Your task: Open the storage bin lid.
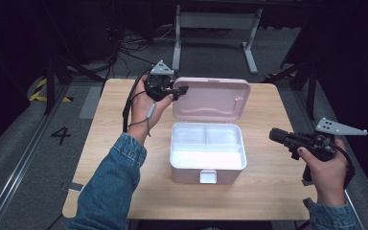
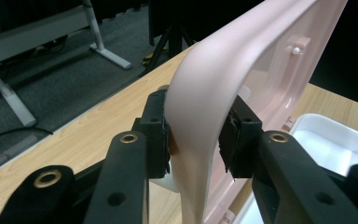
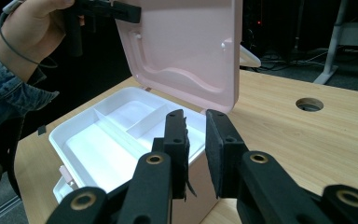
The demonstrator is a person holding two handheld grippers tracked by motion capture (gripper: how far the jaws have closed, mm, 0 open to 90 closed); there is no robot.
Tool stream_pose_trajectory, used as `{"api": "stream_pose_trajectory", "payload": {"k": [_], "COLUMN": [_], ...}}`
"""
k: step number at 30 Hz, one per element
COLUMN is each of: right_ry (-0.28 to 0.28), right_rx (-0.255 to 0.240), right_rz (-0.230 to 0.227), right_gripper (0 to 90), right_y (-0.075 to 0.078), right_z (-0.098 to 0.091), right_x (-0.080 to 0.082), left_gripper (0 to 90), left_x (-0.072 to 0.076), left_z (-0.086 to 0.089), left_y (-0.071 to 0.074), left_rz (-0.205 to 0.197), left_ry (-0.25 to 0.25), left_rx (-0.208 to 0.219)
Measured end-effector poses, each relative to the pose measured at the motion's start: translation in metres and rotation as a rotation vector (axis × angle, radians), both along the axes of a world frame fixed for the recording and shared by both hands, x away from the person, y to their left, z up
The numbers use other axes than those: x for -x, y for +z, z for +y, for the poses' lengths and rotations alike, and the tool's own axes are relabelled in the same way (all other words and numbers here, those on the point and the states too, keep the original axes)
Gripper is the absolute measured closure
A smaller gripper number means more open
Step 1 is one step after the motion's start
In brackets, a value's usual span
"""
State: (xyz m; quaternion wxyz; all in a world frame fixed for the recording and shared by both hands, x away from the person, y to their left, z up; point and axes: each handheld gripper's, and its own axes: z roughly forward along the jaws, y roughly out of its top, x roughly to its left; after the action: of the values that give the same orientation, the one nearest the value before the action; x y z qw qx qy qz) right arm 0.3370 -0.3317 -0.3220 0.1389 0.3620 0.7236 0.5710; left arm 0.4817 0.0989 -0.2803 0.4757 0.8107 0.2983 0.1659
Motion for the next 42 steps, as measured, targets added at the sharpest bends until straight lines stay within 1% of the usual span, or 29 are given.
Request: {"api": "stream_pose_trajectory", "payload": {"k": [1,3,4,5,6,7,8,10,11,12,13,14,15,16,17,18,19,20,22,24,30,33,34,38,42], "right_ry": [0.000,-0.003,-0.001,-0.003,-0.004,-0.004,-0.005,-0.004,-0.002,-0.004,-0.003,-0.003,-0.003,-0.005,-0.003,-0.001,-0.002,-0.002,-0.001,-0.001,0.003,0.002,0.001,-0.002,-0.004], "right_rx": [0.000,-0.004,-0.003,-0.007,-0.008,-0.008,-0.006,-0.005,-0.006,-0.005,-0.004,-0.003,-0.003,-0.006,-0.008,-0.009,-0.008,-0.008,-0.008,-0.011,-0.010,-0.011,-0.010,-0.013,-0.015], "right_rz": [-0.002,0.003,0.003,0.009,0.012,0.012,0.010,0.010,0.012,0.014,0.013,0.015,0.015,0.019,0.024,0.023,0.022,0.021,0.024,0.025,0.032,0.032,0.031,0.031,0.036], "right_gripper": [79.5,79.3,79.0,79.0,78.8,78.8,78.6,78.6,78.3,78.2,78.1,78.0,78.0,77.6,77.3,77.3,77.0,77.0,76.9,76.5,75.2,74.8,74.7,74.5,74.2], "right_y": [0.000,0.000,-0.001,-0.001,-0.002,-0.002,-0.002,-0.003,-0.003,-0.003,-0.004,-0.004,-0.004,-0.005,-0.005,-0.005,-0.005,-0.005,-0.005,-0.006,-0.008,-0.008,-0.008,-0.008,-0.009], "right_z": [0.000,-0.001,-0.002,-0.002,-0.003,-0.003,-0.003,-0.004,-0.004,-0.004,-0.004,-0.004,-0.004,-0.004,-0.004,-0.003,-0.003,-0.003,-0.003,-0.004,-0.002,-0.001,-0.002,-0.004,-0.004], "right_x": [0.000,-0.001,-0.001,-0.002,-0.002,-0.002,-0.003,-0.004,-0.005,-0.005,-0.006,-0.006,-0.006,-0.006,-0.006,-0.006,-0.006,-0.006,-0.007,-0.007,-0.009,-0.009,-0.009,-0.009,-0.010], "left_gripper": [66.0,65.5,64.9,64.7,64.4,64.1,63.8,63.5,63.0,62.8,62.5,62.3,62.0,61.7,61.6,61.3,61.0,60.6,59.9,59.4,58.9,57.9,57.2,56.8,56.6], "left_x": [-0.002,-0.008,-0.012,-0.012,-0.016,-0.016,-0.019,-0.021,-0.024,-0.025,-0.026,-0.028,-0.028,-0.031,-0.032,-0.032,-0.036,-0.037,-0.040,-0.043,-0.050,-0.054,-0.055,-0.060,-0.064], "left_z": [0.000,0.000,-0.001,-0.001,-0.001,-0.001,-0.002,-0.002,-0.003,-0.003,-0.003,-0.004,-0.004,-0.004,-0.004,-0.004,-0.005,-0.006,-0.007,-0.008,-0.010,-0.010,-0.011,-0.010,-0.010], "left_y": [0.000,-0.002,-0.004,-0.004,-0.005,-0.005,-0.007,-0.008,-0.010,-0.011,-0.012,-0.013,-0.013,-0.014,-0.014,-0.014,-0.015,-0.016,-0.017,-0.019,-0.023,-0.026,-0.028,-0.033,-0.037], "left_rz": [0.015,0.023,0.029,0.029,0.037,0.037,0.038,0.038,0.042,0.042,0.051,0.055,0.055,0.072,0.077,0.077,0.081,0.089,0.089,0.099,0.121,0.125,0.133,0.148,0.159], "left_ry": [0.002,0.008,0.020,0.020,0.027,0.027,0.036,0.039,0.051,0.056,0.058,0.070,0.070,0.081,0.087,0.087,0.095,0.105,0.113,0.129,0.149,0.156,0.162,0.170,0.171], "left_rx": [0.000,0.007,0.021,0.021,0.020,0.020,0.028,0.027,0.037,0.036,0.033,0.044,0.044,0.052,0.052,0.052,0.042,0.044,0.034,0.030,0.024,0.009,0.005,0.014,0.013]}}
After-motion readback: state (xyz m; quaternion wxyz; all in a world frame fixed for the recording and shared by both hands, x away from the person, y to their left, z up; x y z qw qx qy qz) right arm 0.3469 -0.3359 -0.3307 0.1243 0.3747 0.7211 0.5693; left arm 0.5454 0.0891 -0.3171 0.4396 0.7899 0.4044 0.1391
